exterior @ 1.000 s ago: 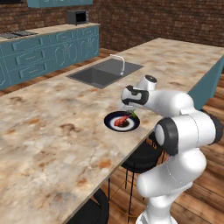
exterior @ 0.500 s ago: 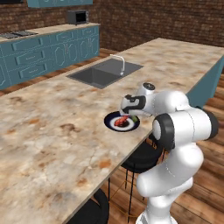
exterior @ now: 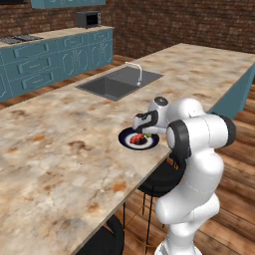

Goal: Take the lemon wedge from the fridge and place it on the plate with fish on the dining counter.

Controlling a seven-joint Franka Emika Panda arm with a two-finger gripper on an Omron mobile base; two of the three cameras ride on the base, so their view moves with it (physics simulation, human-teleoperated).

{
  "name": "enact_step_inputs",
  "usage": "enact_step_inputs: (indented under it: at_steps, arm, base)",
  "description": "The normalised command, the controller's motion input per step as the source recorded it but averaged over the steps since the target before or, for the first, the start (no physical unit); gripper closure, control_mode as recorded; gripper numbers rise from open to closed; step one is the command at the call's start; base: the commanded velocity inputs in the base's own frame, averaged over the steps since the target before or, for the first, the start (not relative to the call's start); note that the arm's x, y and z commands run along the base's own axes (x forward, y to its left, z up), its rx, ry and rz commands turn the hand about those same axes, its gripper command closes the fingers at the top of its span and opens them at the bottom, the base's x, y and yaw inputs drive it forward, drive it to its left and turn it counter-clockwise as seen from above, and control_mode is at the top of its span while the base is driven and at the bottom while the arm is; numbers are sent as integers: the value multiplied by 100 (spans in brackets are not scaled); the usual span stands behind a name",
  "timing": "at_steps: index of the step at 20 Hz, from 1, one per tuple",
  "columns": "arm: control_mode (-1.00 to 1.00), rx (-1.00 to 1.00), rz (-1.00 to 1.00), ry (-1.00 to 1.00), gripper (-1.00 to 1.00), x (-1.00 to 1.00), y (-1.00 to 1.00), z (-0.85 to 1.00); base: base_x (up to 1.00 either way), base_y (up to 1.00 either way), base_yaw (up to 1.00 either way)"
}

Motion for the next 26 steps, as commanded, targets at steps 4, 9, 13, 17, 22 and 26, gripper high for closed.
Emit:
enact_step_inputs:
  at_steps: [4, 9, 13, 17, 22, 26]
  arm:
    - [-100, 0, 0, 0, -100, 6, -4, 0]
    - [-100, 0, -1, 0, -100, -2, 0, 6]
    - [-100, 0, -5, -5, -100, -72, 0, 56]
    - [-100, 0, -4, -13, -100, -100, 25, 14]
    - [-100, 0, -3, -7, -100, -100, 56, -22]
    - [-100, -23, -1, -53, -100, -100, 31, 59]
  base:
    - [0, 0, 0]
    - [0, 0, 0]
    - [0, 0, 0]
    - [0, 0, 0]
    - [0, 0, 0]
    - [0, 0, 0]
